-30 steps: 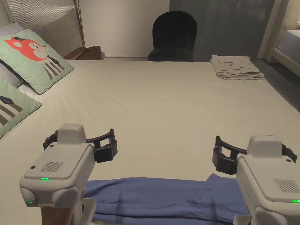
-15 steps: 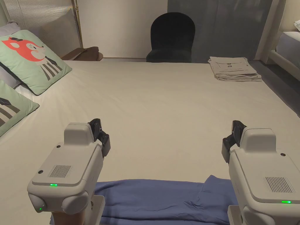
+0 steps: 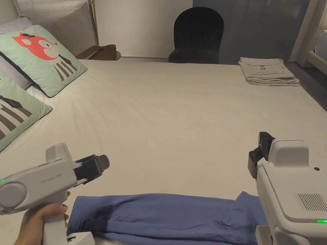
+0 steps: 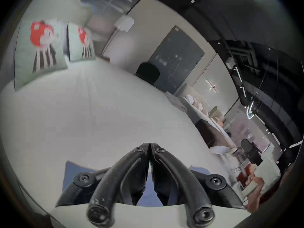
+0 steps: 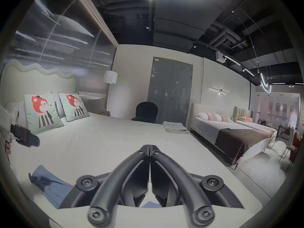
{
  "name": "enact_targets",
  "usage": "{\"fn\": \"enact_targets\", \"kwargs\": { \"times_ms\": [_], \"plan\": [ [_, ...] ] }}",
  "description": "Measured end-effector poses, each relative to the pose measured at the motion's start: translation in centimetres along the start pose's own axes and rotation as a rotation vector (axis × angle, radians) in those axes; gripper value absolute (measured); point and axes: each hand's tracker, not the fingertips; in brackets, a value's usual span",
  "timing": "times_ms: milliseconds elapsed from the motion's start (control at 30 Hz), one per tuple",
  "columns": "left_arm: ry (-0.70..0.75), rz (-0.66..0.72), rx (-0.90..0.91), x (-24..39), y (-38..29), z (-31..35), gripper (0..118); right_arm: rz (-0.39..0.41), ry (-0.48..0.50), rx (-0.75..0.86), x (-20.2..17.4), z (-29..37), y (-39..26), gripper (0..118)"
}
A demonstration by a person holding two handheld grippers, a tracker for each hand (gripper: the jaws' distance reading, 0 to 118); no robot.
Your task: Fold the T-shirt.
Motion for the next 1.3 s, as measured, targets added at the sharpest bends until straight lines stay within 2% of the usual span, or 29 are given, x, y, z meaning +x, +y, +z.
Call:
{"fn": "enact_targets", "kwargs": {
  "times_ms": [133,300,333,367,433,467,500,567,700,733,800,833,867,967,1000,1033,1067,1200,1300],
  "plan": [
    [0.011,0.082,-0.137,-5.1,0.0,1.0,0,0.007,0.009,-0.017,-0.7,-0.6,-0.3,0],
    [0.030,0.199,-0.225,-10.4,-1.3,1.7,0,0.020,0.016,-0.042,-1.5,-1.5,-0.8,0],
    [0.038,0.221,-0.238,-11.0,-1.6,1.8,6,0.021,0.018,-0.048,-1.6,-1.6,-1.0,0],
    [0.053,0.227,-0.253,-11.7,-2.0,1.7,22,0.024,0.022,-0.055,-1.7,-1.7,-1.1,0],
    [0.104,0.230,-0.267,-12.2,-2.6,1.7,75,0.033,0.024,-0.066,-1.9,-1.9,-1.4,0],
    [0.115,0.215,-0.278,-12.4,-3.0,1.5,90,0.038,0.025,-0.071,-2.0,-2.0,-1.5,0],
    [0.109,0.213,-0.281,-12.6,-3.3,1.3,90,0.039,0.025,-0.077,-2.1,-2.1,-1.7,0],
    [0.103,0.231,-0.286,-13.6,-3.6,1.0,98,0.039,0.027,-0.087,-2.2,-2.3,-1.9,0],
    [0.095,0.276,-0.300,-14.9,-4.1,0.0,98,0.051,0.028,-0.101,-2.3,-2.6,-2.2,0],
    [0.080,0.266,-0.297,-14.8,-4.1,-0.1,93,0.055,0.027,-0.102,-2.3,-2.6,-2.3,0],
    [0.082,0.245,-0.289,-14.2,-4.1,-0.4,73,0.055,0.023,-0.108,-2.2,-2.7,-2.4,0],
    [0.090,0.237,-0.296,-13.8,-4.2,-0.6,58,0.053,0.021,-0.111,-2.0,-2.8,-2.4,0],
    [0.098,0.228,-0.306,-13.5,-4.4,-1.0,50,0.049,0.019,-0.115,-1.9,-2.9,-2.4,0],
    [0.088,0.197,-0.333,-12.8,-5.0,-2.3,46,0.044,0.011,-0.117,-1.6,-3.0,-2.5,0],
    [0.088,0.191,-0.329,-12.6,-5.1,-2.4,38,0.044,0.009,-0.117,-1.5,-2.9,-2.5,0],
    [0.087,0.190,-0.327,-12.2,-5.1,-2.6,17,0.040,0.008,-0.116,-1.3,-2.8,-2.4,0],
    [0.088,0.186,-0.332,-11.8,-5.2,-2.9,10,0.036,0.007,-0.115,-1.1,-2.8,-2.4,0],
    [0.146,0.062,-0.323,-10.4,-4.6,-2.6,9,0.032,-0.001,-0.113,-0.7,-2.6,-2.3,0],
    [0.144,0.062,-0.294,-10.0,-3.5,-1.0,8,0.022,0.000,-0.109,-0.4,-2.6,-2.1,0]
  ]
}}
